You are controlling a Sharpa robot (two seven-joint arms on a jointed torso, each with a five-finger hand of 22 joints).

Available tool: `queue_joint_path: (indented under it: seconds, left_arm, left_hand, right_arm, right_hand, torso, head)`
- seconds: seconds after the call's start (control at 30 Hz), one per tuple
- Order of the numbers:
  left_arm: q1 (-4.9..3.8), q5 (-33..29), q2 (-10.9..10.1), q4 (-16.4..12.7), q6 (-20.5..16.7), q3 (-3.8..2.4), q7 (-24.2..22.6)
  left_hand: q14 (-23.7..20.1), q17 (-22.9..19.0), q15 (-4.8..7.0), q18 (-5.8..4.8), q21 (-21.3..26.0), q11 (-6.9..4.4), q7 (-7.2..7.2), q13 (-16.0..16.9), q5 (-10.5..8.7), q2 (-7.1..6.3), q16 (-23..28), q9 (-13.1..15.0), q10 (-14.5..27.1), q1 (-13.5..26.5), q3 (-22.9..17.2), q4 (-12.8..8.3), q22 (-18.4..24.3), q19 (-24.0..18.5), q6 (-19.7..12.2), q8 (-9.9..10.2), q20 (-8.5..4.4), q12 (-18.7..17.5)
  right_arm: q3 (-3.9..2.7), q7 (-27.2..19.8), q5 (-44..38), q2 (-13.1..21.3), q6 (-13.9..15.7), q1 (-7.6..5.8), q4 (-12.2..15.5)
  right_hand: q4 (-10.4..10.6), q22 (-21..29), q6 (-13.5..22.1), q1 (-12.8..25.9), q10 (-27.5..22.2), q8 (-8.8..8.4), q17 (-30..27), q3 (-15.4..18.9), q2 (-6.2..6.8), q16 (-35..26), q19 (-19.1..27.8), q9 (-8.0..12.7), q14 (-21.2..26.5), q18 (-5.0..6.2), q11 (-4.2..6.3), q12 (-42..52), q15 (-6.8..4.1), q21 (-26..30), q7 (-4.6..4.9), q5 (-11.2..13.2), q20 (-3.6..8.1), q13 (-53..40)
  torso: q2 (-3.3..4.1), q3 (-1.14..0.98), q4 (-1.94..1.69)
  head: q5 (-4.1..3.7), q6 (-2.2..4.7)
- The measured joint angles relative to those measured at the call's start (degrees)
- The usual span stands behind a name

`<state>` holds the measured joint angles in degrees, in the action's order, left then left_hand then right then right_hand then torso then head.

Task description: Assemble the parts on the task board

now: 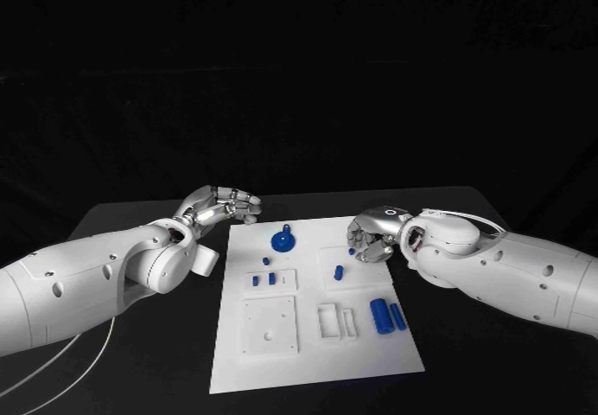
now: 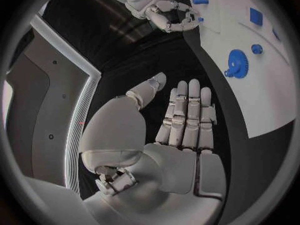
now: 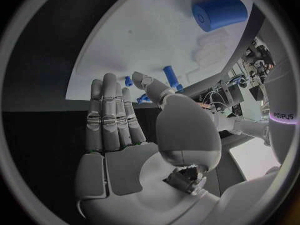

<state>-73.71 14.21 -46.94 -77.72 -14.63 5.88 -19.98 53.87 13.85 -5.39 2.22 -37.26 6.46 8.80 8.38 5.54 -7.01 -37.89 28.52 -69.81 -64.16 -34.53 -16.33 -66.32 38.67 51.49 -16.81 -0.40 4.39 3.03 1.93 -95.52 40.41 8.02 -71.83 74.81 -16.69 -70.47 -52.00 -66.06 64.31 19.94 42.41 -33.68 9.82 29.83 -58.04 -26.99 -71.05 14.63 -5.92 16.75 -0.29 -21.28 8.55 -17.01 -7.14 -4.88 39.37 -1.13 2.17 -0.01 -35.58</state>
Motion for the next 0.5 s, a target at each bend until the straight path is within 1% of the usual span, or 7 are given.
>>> queue_joint_path:
  seconds: [0.13, 0.27, 0.3, 0.5]
  left_arm:
    - [0.00, -0.3, 0.0, -0.1, 0.0, 0.00, -0.1]
    - [0.00, -0.5, 0.0, -0.1, 0.0, 0.00, -0.1]
    - [0.00, -0.6, 0.0, -0.1, 0.0, 0.00, -0.1]
    - [0.00, -0.8, 0.0, -0.1, 0.0, 0.00, -0.1]
  left_hand:
    - [-0.2, 0.1, -0.20, 0.00, 0.0, 0.01, 0.00, -0.1, 0.00, 0.00, 0.4, 0.0, 0.0, 0.0, 0.3, 0.0, 0.0, -0.1, 0.0, 0.0, 0.09, -0.2]
    - [-0.2, 0.2, -0.20, 0.00, 0.2, 0.20, 0.00, -0.2, 0.00, 0.00, 0.6, 0.0, 0.2, 0.0, 0.3, 0.0, -0.1, -0.1, 0.0, 0.0, 0.09, -0.2]
    - [-0.2, 0.2, -0.20, -0.01, 0.2, 0.20, 0.00, -0.2, 0.00, 0.00, 0.6, 0.0, 0.2, 0.0, 0.3, 0.0, -0.1, -0.1, 0.0, 0.0, 0.09, -0.2]
    - [-0.2, 0.3, -0.20, -0.01, 0.2, 0.20, 0.00, -0.1, 0.00, 0.00, 0.6, 0.0, 0.2, 0.0, 0.3, 0.0, -0.1, -0.1, 0.0, -0.2, 0.09, -0.2]
  right_arm:
    - [0.06, 0.2, -0.3, -0.6, 0.2, 0.18, -0.3]
    - [0.11, 0.3, -0.5, -1.0, 0.4, 0.28, -0.9]
    - [0.11, 0.3, -0.5, -1.1, 0.5, 0.28, -1.0]
    - [0.21, 0.4, -0.6, -1.7, 0.5, 0.35, -1.5]
  right_hand:
    - [0.0, 0.0, -0.2, 0.0, 0.4, 0.00, 0.2, -0.5, 0.00, -0.3, -0.2, 0.0, -0.1, 0.00, 0.01, -0.4, 0.04, 0.0, 0.18, 0.4, 0.19, -0.1]
    - [0.2, -0.1, -0.2, 0.2, 0.9, -0.33, 0.6, -1.7, 0.24, -0.6, -0.2, 0.0, -0.1, 0.00, -0.01, -1.5, 0.08, 0.0, 0.18, 1.7, 0.18, -0.3]
    - [0.2, -0.1, -0.2, 0.3, 0.9, -0.33, 0.7, -1.8, 0.30, -0.6, -0.4, 0.0, -0.1, -0.01, 0.08, -1.5, 0.08, 0.0, 0.18, 1.7, 0.00, -0.3]
    - [0.4, -0.2, -0.2, 0.3, 1.2, -0.33, 1.0, -2.4, 0.30, -0.9, -0.4, 0.0, -0.3, -0.01, -0.06, -2.1, -0.08, 0.0, 0.18, 2.1, -0.01, -0.4]
  torso:
    - [0.01, -0.03, 0.04]
    - [-0.01, -0.06, 0.08]
    - [-0.02, -0.07, 0.08]
    - [-0.02, -0.10, 0.08]
  head:
    - [0.14, -0.12]
    - [0.19, -0.22]
    - [0.19, -0.23]
    - [0.19, -0.30]
